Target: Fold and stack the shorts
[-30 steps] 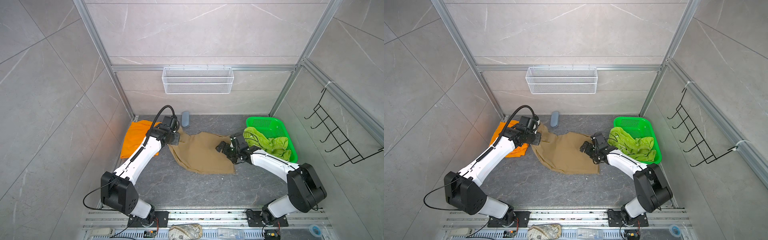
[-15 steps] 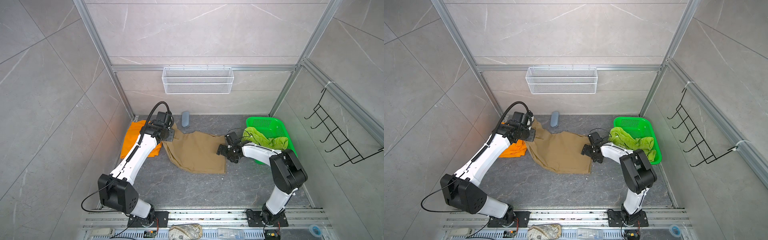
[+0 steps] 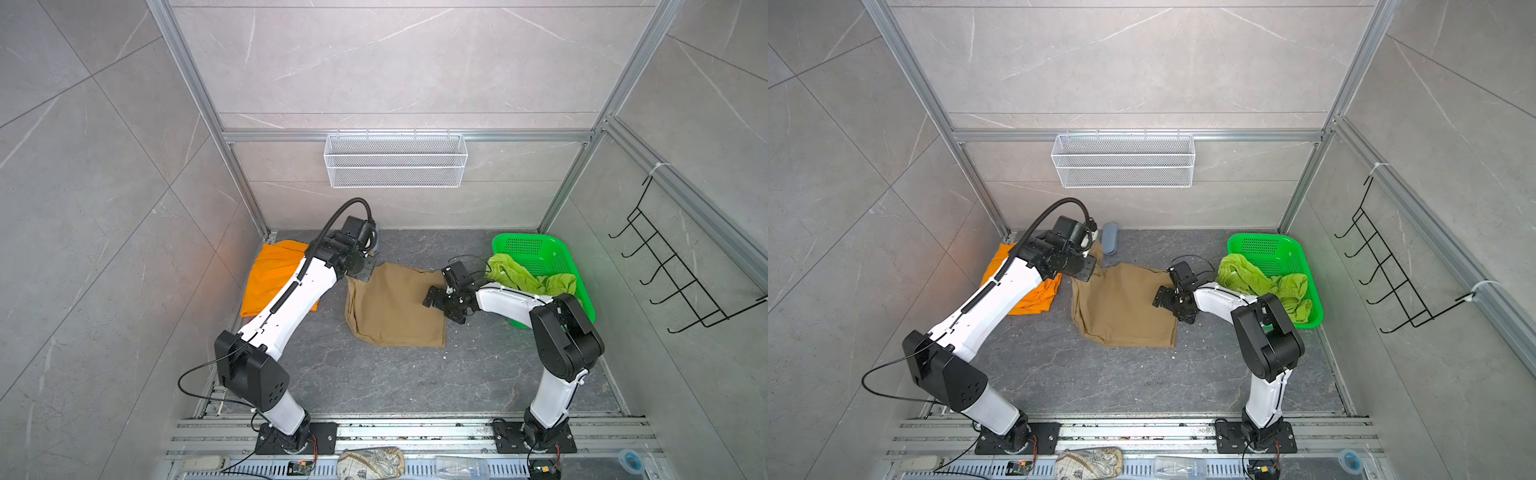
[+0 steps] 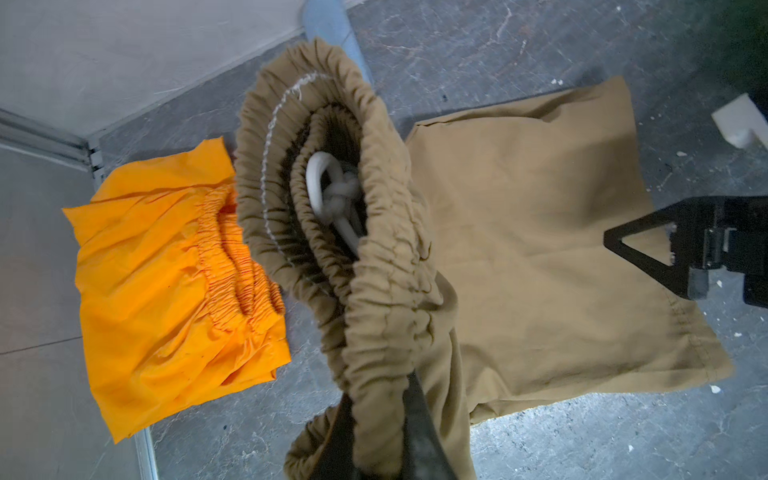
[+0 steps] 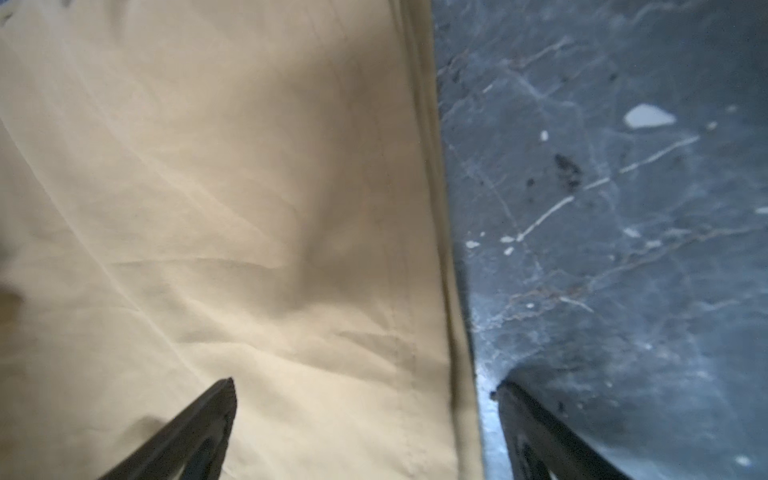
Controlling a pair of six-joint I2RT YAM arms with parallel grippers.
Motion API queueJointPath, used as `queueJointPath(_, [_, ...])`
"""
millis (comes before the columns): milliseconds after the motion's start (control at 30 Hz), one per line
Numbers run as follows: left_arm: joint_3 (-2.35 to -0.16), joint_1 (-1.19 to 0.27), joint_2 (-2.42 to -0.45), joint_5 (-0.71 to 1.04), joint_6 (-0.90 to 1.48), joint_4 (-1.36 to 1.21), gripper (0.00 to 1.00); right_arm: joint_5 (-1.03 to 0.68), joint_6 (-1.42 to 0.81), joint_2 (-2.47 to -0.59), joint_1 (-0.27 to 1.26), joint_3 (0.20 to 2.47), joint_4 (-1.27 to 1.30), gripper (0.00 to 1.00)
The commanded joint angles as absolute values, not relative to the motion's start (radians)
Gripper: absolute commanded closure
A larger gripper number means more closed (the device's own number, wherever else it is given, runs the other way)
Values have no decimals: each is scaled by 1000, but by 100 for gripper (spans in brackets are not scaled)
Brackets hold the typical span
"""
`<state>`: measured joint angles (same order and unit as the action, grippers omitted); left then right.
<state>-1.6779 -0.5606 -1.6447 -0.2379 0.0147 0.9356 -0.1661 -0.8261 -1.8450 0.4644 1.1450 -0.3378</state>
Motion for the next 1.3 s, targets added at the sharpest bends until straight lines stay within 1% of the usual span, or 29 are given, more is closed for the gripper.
queueJointPath(0, [-1739, -620, -1687, -257, 45, 983, 100, -195, -853, -1867, 466, 1160, -316, 1])
queueJointPath(200, [-1842, -725, -1796, -262, 80, 1050, 98, -236, -885, -1874, 465, 1132, -259, 1])
queueJointPath(400, [-1928, -782, -1867, -223, 134, 1071, 96, -255, -905, -1888, 465, 1105, -224, 1])
queueJointPath(633, [-1931, -792, -1931, -192, 179, 1054, 93, -269, -903, -1857, 455, 1095, -233, 1])
queueJointPath(867, [-1893, -790, -1968, -150, 241, 973, 84, -281, -896, -1784, 423, 1057, -240, 0])
queueJointPath(1000, [-1853, -787, -1973, -105, 291, 895, 76, -284, -887, -1736, 408, 1029, -252, 0])
queueJointPath(1100, [-1835, -784, -1976, -79, 318, 839, 67, -294, -889, -1697, 394, 999, -253, 1])
queueJointPath(1167, [-1827, -776, -1973, -72, 334, 812, 59, -301, -890, -1669, 387, 982, -254, 0])
queueJointPath(1267, [-1826, -755, -1957, -59, 349, 784, 40, -310, -883, -1630, 383, 969, -266, 0])
